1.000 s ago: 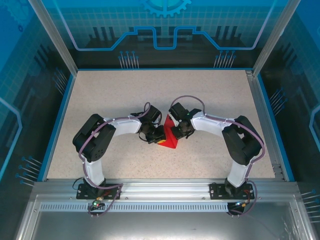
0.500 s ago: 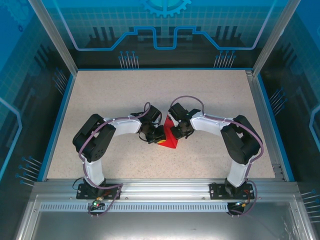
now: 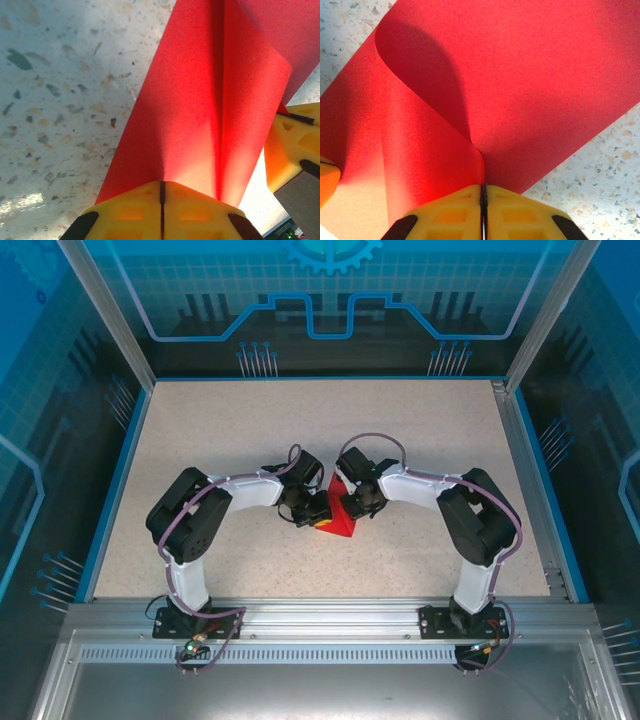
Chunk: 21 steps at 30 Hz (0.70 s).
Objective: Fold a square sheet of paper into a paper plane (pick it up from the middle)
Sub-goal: Fold the triangle a second time at the center of the table.
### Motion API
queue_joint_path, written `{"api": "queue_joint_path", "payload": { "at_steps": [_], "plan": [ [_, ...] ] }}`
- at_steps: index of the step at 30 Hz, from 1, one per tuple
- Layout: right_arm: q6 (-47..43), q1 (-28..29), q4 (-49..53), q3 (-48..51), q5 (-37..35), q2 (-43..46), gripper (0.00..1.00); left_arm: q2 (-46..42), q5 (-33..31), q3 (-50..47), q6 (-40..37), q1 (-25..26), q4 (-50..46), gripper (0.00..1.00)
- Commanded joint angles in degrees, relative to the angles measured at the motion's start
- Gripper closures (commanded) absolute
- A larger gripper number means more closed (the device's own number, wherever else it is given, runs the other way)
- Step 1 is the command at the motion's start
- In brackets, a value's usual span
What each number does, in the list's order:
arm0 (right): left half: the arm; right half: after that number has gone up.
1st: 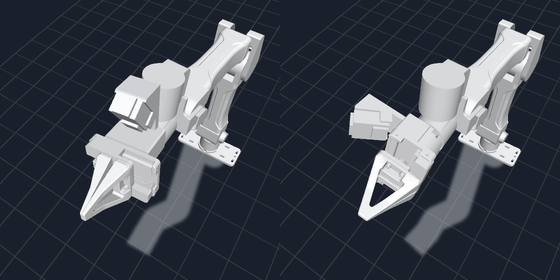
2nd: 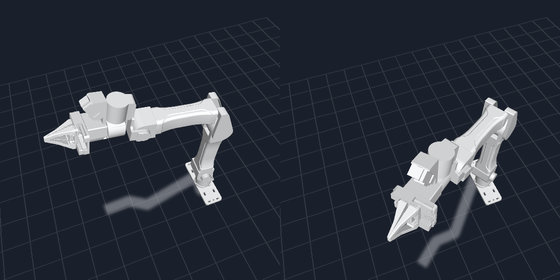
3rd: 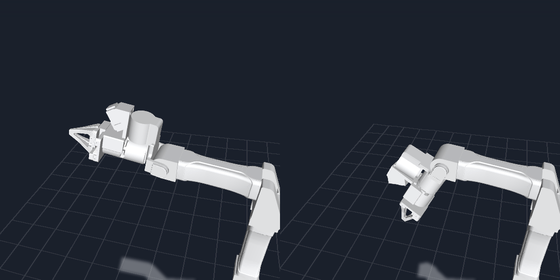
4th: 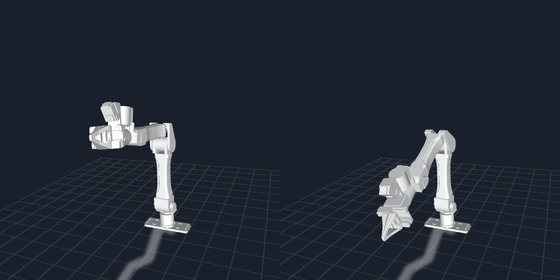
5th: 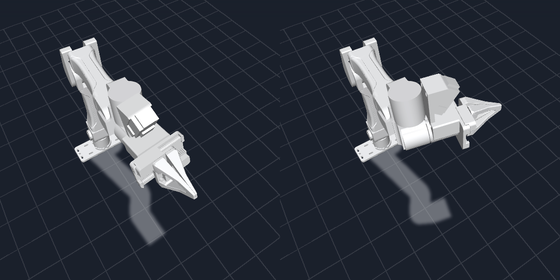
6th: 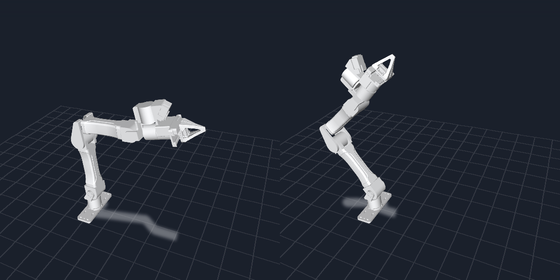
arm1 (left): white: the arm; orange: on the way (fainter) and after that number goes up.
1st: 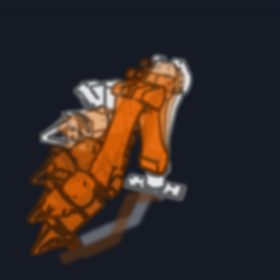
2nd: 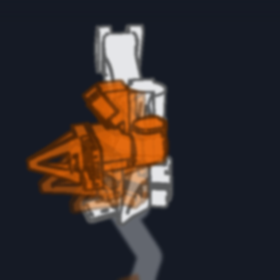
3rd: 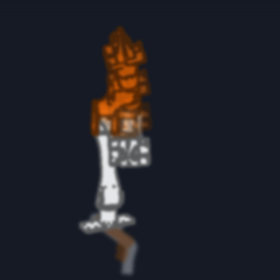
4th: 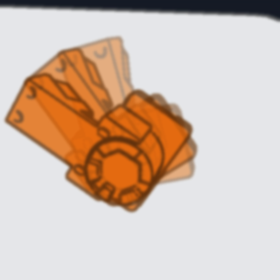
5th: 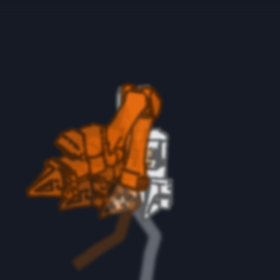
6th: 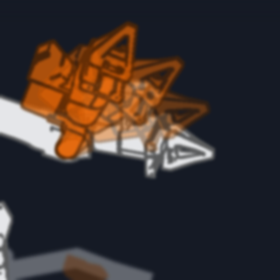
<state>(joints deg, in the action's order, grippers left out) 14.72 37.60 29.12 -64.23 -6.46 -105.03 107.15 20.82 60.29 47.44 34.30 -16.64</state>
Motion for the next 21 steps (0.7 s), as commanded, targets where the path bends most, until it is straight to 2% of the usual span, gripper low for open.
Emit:
{"api": "queue_joint_path", "payload": {
  "at_steps": [1,12,21],
  "plan": [
    [-0.49,0.25,1.02,-0.84,-0.23,-0.96,0.9,0.95,-0.38,1.05,-1.21,0.41,-1.69,0.92],
    [-0.13,0.51,1.17,-0.84,0.38,1.78,0.89,0.78,-0.52,0.8,-1.32,0.42,-1.91,0.92],
    [0.22,0.41,1.71,-1.43,-0.13,-1.26,0.9,0.91,-0.34,1.23,-1.14,0.5,-1.64,0.92]
  ]
}}
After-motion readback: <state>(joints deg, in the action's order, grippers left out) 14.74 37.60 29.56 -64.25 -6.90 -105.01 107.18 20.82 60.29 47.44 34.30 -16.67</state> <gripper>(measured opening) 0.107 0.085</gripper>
